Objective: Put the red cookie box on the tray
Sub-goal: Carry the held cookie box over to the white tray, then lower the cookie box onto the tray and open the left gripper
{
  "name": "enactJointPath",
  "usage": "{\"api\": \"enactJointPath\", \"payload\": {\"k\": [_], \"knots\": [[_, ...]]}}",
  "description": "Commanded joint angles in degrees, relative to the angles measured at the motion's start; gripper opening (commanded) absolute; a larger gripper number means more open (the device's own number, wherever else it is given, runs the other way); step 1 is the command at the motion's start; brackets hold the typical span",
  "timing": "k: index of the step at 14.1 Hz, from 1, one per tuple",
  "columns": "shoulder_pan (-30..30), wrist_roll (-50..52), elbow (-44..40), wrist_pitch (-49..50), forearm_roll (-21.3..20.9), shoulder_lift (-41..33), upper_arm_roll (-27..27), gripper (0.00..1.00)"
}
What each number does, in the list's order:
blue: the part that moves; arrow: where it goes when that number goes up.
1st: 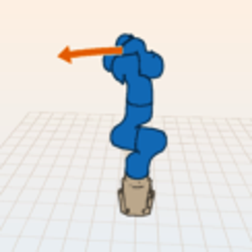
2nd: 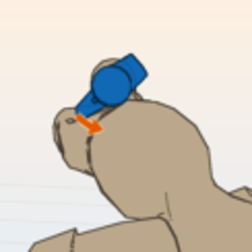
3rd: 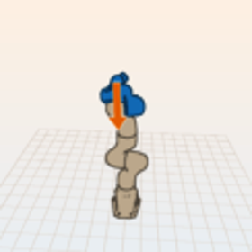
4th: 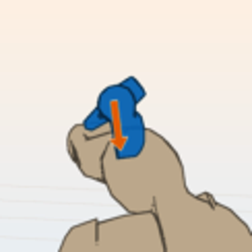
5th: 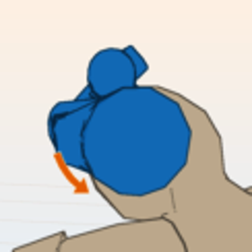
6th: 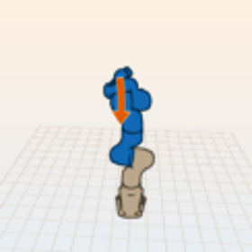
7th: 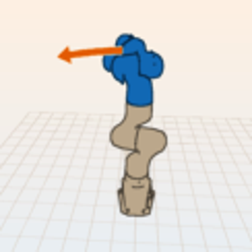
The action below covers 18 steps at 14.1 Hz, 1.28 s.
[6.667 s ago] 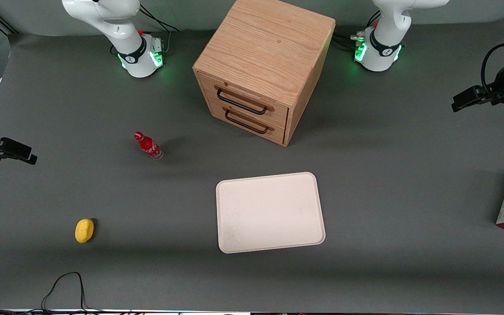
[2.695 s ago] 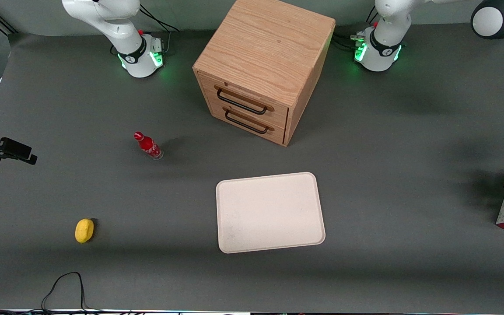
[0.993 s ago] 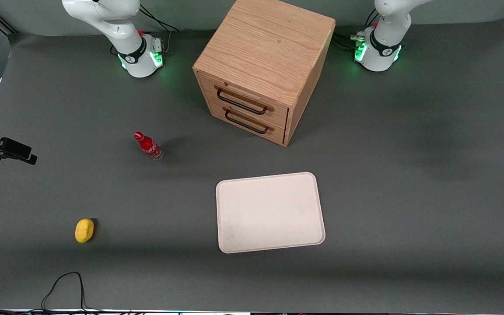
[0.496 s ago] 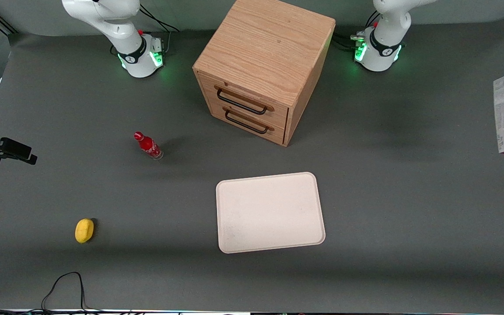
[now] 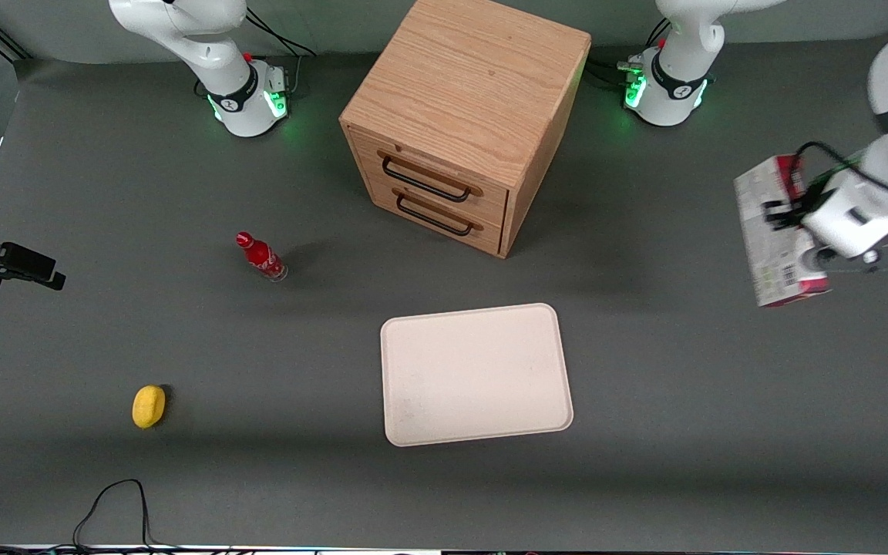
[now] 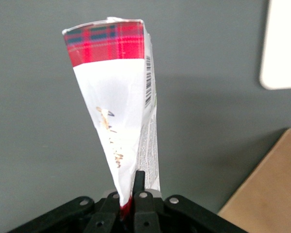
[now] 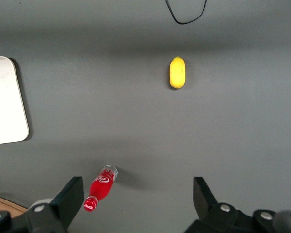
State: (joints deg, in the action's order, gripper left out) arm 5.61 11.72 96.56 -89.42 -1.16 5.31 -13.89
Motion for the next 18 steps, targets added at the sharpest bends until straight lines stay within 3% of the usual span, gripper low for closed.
{"api": "enactJointPath", "payload": {"k": [1, 5, 8, 13, 18], "knots": [[-4.80, 13.01, -13.28, 1.26, 0.72, 12.05, -2.80, 0.00], [-14.82, 22.97, -26.30, -1.62, 0.10, 26.12, -2.73, 0.00], [-19.48, 23.17, -28.62, -8.56, -2.96, 33.08, -2.73, 0.00], [-20.29, 23.61, -28.09, -19.81, -5.69, 40.03, -2.46, 0.00], [-21.25, 26.94, -27.30, -23.86, -7.10, 43.12, -2.46, 0.00]]}}
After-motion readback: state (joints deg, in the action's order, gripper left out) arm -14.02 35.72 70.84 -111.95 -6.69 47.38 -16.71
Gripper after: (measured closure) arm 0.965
